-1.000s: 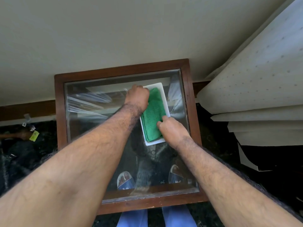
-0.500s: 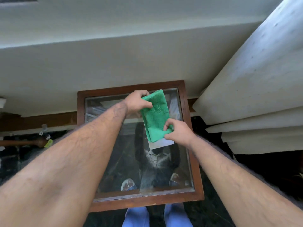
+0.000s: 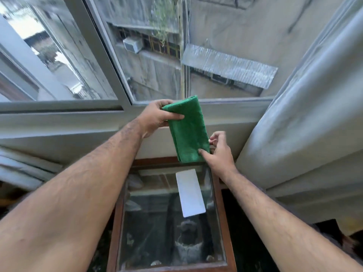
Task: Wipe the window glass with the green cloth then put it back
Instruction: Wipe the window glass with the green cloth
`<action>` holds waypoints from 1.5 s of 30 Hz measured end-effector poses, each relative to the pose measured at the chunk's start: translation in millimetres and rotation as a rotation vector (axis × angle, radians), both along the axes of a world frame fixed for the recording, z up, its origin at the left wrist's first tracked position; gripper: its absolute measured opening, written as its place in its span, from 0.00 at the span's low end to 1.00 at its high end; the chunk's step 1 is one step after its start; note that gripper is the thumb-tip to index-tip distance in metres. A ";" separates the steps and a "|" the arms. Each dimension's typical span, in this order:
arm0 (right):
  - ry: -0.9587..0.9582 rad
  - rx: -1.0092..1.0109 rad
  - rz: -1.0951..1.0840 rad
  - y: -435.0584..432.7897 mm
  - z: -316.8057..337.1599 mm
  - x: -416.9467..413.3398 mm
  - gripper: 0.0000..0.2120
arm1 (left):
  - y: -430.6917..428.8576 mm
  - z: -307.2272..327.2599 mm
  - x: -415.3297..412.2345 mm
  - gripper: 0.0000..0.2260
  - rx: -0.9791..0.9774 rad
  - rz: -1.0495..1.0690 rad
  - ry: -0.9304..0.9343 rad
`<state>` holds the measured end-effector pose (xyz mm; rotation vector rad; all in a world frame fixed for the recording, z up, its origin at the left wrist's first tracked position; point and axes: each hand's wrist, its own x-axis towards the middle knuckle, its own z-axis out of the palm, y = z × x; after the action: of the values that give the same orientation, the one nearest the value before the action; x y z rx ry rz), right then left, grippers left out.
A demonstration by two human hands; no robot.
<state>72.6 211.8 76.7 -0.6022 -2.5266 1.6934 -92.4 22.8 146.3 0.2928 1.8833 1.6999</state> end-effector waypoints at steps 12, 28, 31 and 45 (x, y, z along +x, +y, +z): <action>0.333 -0.017 0.189 -4.9 255.8 -64.0 0.12 | -5.8 286.9 -12.7 0.11 0.220 0.158 0.375; 0.932 0.442 0.163 -2.0 510.3 -133.8 0.22 | -20.1 553.8 -37.5 0.04 0.396 0.488 0.859; 1.174 0.717 -0.188 46.0 550.2 -148.4 0.24 | -24.9 586.4 -54.4 0.09 0.304 0.571 0.959; 1.061 1.226 -0.439 185.9 582.7 -226.5 0.34 | -3.3 589.6 -106.6 0.23 -0.281 0.928 1.512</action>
<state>-153.9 397.7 659.4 -0.0467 -1.8326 0.0210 -199.1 19.5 735.8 0.8371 3.7723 1.7806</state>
